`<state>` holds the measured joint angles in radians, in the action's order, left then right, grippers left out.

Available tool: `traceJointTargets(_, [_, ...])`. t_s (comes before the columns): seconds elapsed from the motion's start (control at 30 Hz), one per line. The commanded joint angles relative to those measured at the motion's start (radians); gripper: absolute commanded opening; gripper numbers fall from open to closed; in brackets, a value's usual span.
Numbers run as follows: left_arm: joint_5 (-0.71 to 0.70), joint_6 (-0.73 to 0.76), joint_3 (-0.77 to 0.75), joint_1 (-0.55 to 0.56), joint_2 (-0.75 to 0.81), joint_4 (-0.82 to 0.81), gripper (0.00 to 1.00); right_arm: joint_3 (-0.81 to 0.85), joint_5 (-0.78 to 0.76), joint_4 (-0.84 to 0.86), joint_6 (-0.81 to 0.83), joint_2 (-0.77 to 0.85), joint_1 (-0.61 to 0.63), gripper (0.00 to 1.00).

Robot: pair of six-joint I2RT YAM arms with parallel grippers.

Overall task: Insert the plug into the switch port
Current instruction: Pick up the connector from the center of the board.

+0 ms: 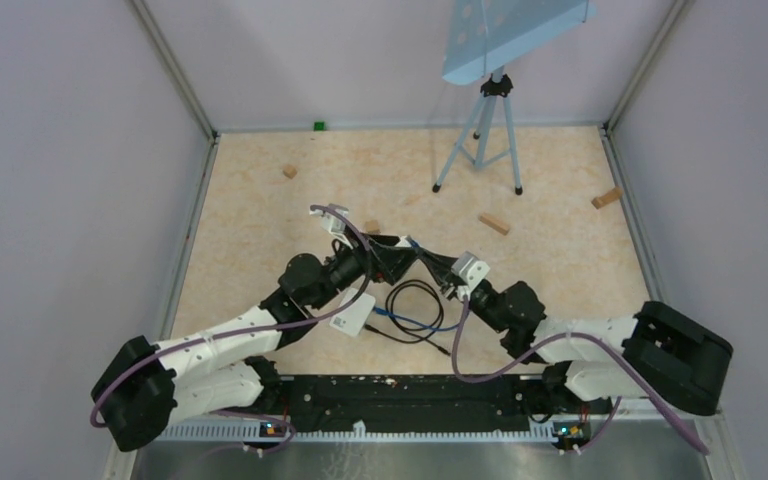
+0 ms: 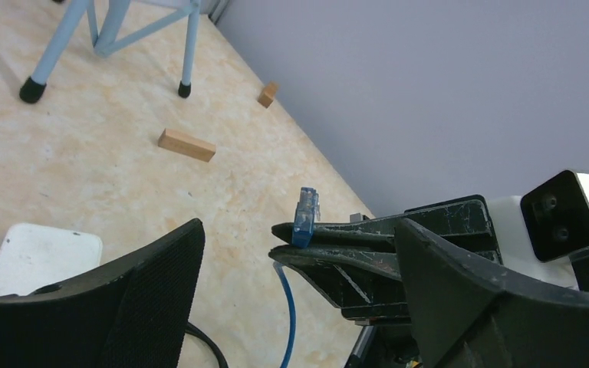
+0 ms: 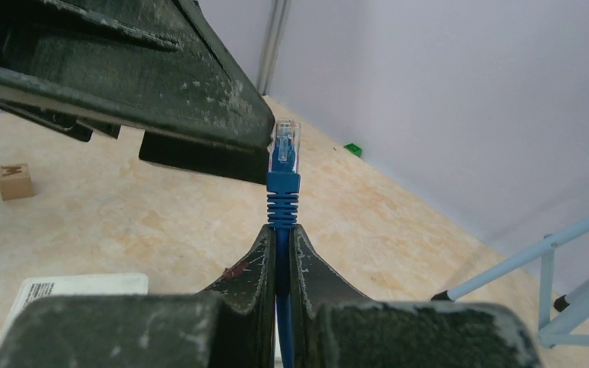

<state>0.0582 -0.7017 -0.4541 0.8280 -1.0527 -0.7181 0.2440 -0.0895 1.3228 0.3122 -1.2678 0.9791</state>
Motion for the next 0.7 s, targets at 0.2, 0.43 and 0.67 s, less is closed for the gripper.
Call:
traceJointTargets(0.2, [-0.035,0.065,-0.004,-0.004,0.103,0.012,0.77,0.05,0.118,-0.405,-0.035,0.244,0.006,0.0])
traceJointTargets(0.43, [0.051,0.048,-0.031,-0.004,0.058,0.035,0.62,0.036,0.127,-0.375,-0.038,0.256,0.007,0.0])
traceJointTargets(0.67, [0.106,0.046,-0.035,-0.003,0.022,0.059,0.61,0.028,0.116,-0.347,-0.036,0.254,0.006,0.0])
